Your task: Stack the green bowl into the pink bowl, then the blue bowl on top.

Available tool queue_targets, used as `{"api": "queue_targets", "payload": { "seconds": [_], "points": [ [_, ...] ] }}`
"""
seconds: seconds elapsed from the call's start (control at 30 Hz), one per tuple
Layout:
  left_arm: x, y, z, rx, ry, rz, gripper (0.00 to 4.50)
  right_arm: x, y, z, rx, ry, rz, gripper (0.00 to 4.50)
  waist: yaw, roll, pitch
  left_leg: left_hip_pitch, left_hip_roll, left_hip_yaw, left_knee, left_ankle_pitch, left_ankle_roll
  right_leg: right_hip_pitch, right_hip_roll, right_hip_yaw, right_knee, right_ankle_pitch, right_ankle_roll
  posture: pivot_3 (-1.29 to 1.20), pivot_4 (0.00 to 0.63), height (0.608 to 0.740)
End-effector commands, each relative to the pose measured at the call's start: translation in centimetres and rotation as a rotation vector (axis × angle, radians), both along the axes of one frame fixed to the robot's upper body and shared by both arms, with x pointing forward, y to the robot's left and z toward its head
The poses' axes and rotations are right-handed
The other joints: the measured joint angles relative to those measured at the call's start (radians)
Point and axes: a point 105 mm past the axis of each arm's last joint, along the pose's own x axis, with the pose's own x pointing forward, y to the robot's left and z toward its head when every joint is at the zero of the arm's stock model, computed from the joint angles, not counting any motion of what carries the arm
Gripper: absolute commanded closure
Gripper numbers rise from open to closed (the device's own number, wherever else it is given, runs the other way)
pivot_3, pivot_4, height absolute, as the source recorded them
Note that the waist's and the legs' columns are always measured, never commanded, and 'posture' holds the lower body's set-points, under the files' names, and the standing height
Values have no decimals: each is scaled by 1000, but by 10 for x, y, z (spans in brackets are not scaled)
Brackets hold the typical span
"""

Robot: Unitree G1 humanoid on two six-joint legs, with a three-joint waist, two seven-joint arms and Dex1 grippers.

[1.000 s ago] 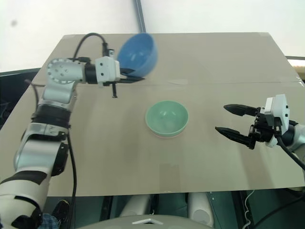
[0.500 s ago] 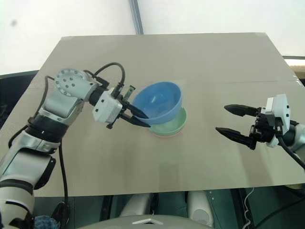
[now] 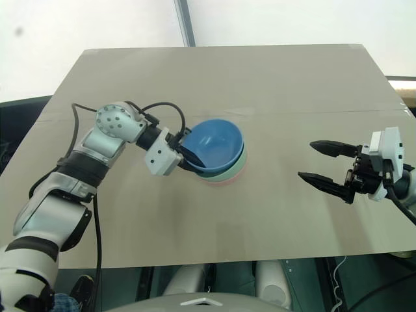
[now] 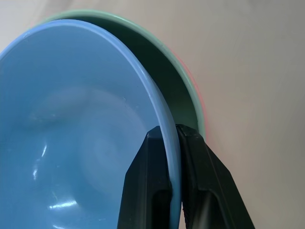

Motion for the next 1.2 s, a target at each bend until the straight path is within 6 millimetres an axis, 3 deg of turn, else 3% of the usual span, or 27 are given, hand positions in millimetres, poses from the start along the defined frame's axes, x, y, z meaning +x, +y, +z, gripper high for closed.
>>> {"api": "queue_targets", "payload": {
  "seconds": [0.03,0.13,0.23,0.33,0.53,0.8,0.97,1.2],
  "points": [
    [-3,-9,9,-49,5,-21,4470,-3,-1,11,-6,-54,7,413,0,0,0,0,0,0,0,0,0,0,0,0,0,0,0,0,150,740],
    [-2,-15,16,-97,-1,-31,3308,-3,-1,10,-7,-53,6,413,0,0,0,0,0,0,1,0,0,0,0,0,1,0,0,0,150,740],
    [-1,-19,21,-135,-45,-46,1844,-4,-2,9,-7,-49,5,413,-1,0,0,0,0,0,1,0,0,0,0,0,1,0,0,0,150,740],
    [-6,-15,26,-137,59,-4,413,-4,-2,8,-6,-47,6,413,-5,0,0,0,0,0,1,0,0,0,0,0,1,0,0,0,150,740],
    [-14,-6,68,-301,238,84,413,-4,-3,8,-8,-43,11,413,-4,0,0,0,0,0,2,0,0,0,0,0,2,0,0,0,150,740],
    [-20,19,99,-414,360,229,413,0,0,7,-9,-32,46,413,-6,0,0,1,1,0,4,0,0,0,0,0,4,0,0,0,150,740],
    [2,67,83,-511,408,571,413,-3,-1,3,-19,-18,63,413,-9,1,0,1,1,0,4,0,0,0,1,1,4,0,0,0,150,740],
    [-16,144,41,-613,546,972,413,0,-17,-4,-29,-26,29,413,-2,0,1,1,4,0,2,0,0,-1,0,2,3,0,0,0,150,740]
  ]
}}
